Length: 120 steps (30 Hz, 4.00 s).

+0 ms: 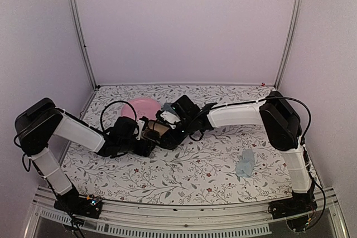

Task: Organize the sunglasses
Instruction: Close the case with sunglasses at the center of the board, then pick up the sunglasses case from the center of the board.

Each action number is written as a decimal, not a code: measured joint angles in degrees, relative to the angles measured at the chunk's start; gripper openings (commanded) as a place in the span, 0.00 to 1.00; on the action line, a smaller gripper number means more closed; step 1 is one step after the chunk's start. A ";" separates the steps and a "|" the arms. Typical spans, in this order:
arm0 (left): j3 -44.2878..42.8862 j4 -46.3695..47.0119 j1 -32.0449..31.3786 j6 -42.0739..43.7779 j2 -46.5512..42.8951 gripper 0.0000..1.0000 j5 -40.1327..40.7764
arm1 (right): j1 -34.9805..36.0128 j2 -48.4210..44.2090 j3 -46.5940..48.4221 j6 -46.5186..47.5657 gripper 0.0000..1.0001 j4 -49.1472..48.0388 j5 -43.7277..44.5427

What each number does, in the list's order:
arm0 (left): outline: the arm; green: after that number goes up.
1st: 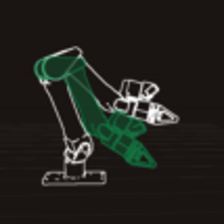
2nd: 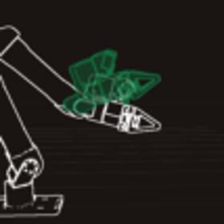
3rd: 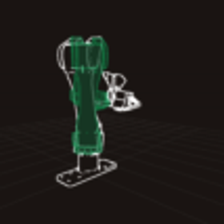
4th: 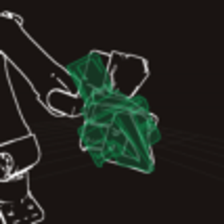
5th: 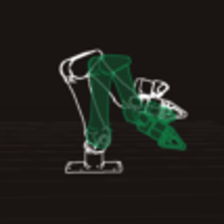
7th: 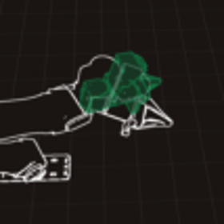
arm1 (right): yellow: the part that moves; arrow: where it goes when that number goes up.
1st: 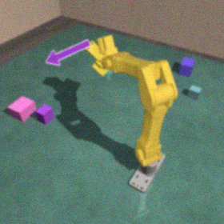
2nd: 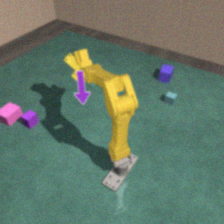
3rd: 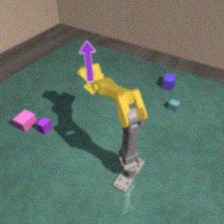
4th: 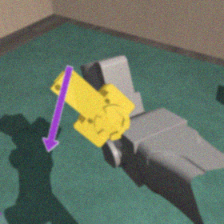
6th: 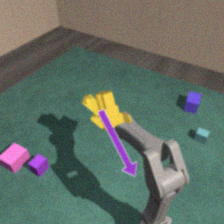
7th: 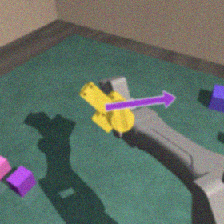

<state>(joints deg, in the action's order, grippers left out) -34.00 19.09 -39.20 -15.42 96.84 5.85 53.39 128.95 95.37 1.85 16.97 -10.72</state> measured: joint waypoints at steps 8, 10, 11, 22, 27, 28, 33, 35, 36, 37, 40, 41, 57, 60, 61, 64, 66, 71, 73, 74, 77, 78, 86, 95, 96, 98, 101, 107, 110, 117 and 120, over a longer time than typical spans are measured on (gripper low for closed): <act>-0.50 0.26 0.28 0.42 0.59 0.81 -0.44 | 1.95 -0.02 -0.26 2.34 0.91 0.85 5.35; -0.50 0.31 0.37 0.39 0.59 0.81 -0.57 | 2.51 -0.20 -0.66 2.75 0.91 0.87 7.04; -0.50 0.39 0.44 0.39 0.61 0.81 -0.72 | 2.75 -0.24 -0.90 2.99 0.91 0.79 7.74; 0.46 3.96 1.75 -1.11 1.07 0.79 -3.72 | 6.19 -0.74 -2.80 4.35 0.79 -1.51 18.75; 1.22 5.79 1.99 -2.01 1.16 0.79 -4.57 | 7.02 -0.83 -3.02 4.66 0.73 -2.10 21.09; 1.29 6.16 2.05 -2.38 1.18 0.78 -4.83 | 7.17 -0.90 -3.10 4.83 0.73 -2.29 21.35; 1.64 7.63 2.21 -3.28 1.46 0.78 -6.12 | 8.02 -0.94 -3.50 5.27 0.74 -2.43 22.29; 1.88 8.11 2.21 -3.52 1.46 0.78 -6.43 | 8.02 -0.94 -3.54 5.29 0.78 -2.45 22.34; 2.03 8.39 2.21 -3.63 1.46 0.79 -6.54 | 8.07 -0.96 -3.56 5.29 0.80 -2.45 22.29; 2.21 8.68 2.21 -3.76 1.44 0.79 -6.67 | 8.13 -0.96 -3.61 5.29 0.82 -2.47 22.21; 3.19 9.31 2.21 -4.26 0.76 0.80 -7.10 | 8.37 -1.38 -4.17 5.09 0.87 -2.75 21.44; 3.80 9.31 2.21 -4.44 0.15 0.81 -7.28 | 8.46 -1.60 -4.39 5.01 0.88 -2.84 21.14; 13.18 2.43 2.19 -6.32 -18.34 0.91 -6.10 | 4.87 -15.52 -16.52 -2.64 0.93 -4.17 8.07; 13.14 2.45 2.12 -6.32 -20.57 0.91 -5.64 | 1.38 -21.86 -22.47 -6.38 0.93 -4.55 6.49; 13.07 2.40 2.08 -6.29 -21.03 0.91 -5.49 | -0.28 -24.30 -24.74 -7.98 0.93 -4.59 6.29; 12.15 2.16 1.62 -6.10 -21.64 0.91 -4.85 | -5.40 -32.22 -31.89 -12.83 0.93 -2.86 7.45; 10.99 2.01 1.01 -5.81 -21.66 0.91 -4.22 | -8.57 -36.68 -35.69 -16.02 0.93 -0.94 9.01; 7.72 1.95 -0.11 -4.70 -20.96 0.90 -3.23 | -15.02 -44.17 -42.69 -21.11 0.93 3.23 10.82; 6.29 1.90 -0.39 -4.24 -19.98 0.91 -2.91 | -16.65 -44.39 -43.10 -21.97 0.93 3.82 10.80; 5.77 1.86 -0.48 -4.11 -19.52 0.90 -2.71 | -17.09 -44.17 -43.08 -22.25 0.92 3.69 10.78; 4.66 1.53 -0.61 -3.87 -17.90 0.89 -2.23 | -17.62 -41.81 -41.22 -22.71 0.92 3.21 10.10; 4.11 1.22 -0.61 -3.67 -17.14 0.88 -2.10 | -17.64 -40.35 -40.06 -22.84 0.92 2.84 9.77; -7.45 -2.67 -0.79 -1.79 -6.99 0.78 -0.83 | -17.77 -30.88 -32.28 -23.06 0.90 -2.38 5.90; -22.64 -9.22 -2.08 -0.72 3.43 0.73 -2.51 | -17.77 -30.36 -32.89 -23.10 0.90 -4.66 4.74; -23.85 -9.92 -2.21 -0.74 4.42 0.73 -2.82 | -17.77 -30.36 -33.14 -23.08 0.90 -4.83 4.66; -25.73 -11.28 -2.38 -1.01 6.21 0.73 -3.56 | -17.77 -30.36 -33.55 -23.06 0.90 -5.18 4.55; -27.54 -12.70 -2.45 -1.68 8.61 0.73 -4.39 | -17.77 -30.36 -34.25 -23.02 0.90 -5.95 4.42; -28.87 -15.08 -2.45 -3.06 12.11 0.75 -4.81 | -17.77 -30.36 -35.69 -22.95 0.90 -7.61 3.65; -29.73 -15.93 -2.49 -3.50 13.51 0.76 -4.02 | -17.77 -30.36 -36.35 -22.91 0.90 -8.44 3.10; -29.88 -16.94 -2.54 -4.20 13.77 0.79 -1.60 | -17.77 -30.36 -37.64 -22.88 0.90 -9.97 2.60; -29.86 -17.09 -2.56 -4.33 13.77 0.82 -0.59 | -17.77 -30.36 -38.07 -22.91 0.90 -10.45 2.60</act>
<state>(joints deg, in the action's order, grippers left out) -63.86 2.00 -41.76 -19.75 110.61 5.26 35.62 98.59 57.30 -21.06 6.52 -8.12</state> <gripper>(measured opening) 0.798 0.899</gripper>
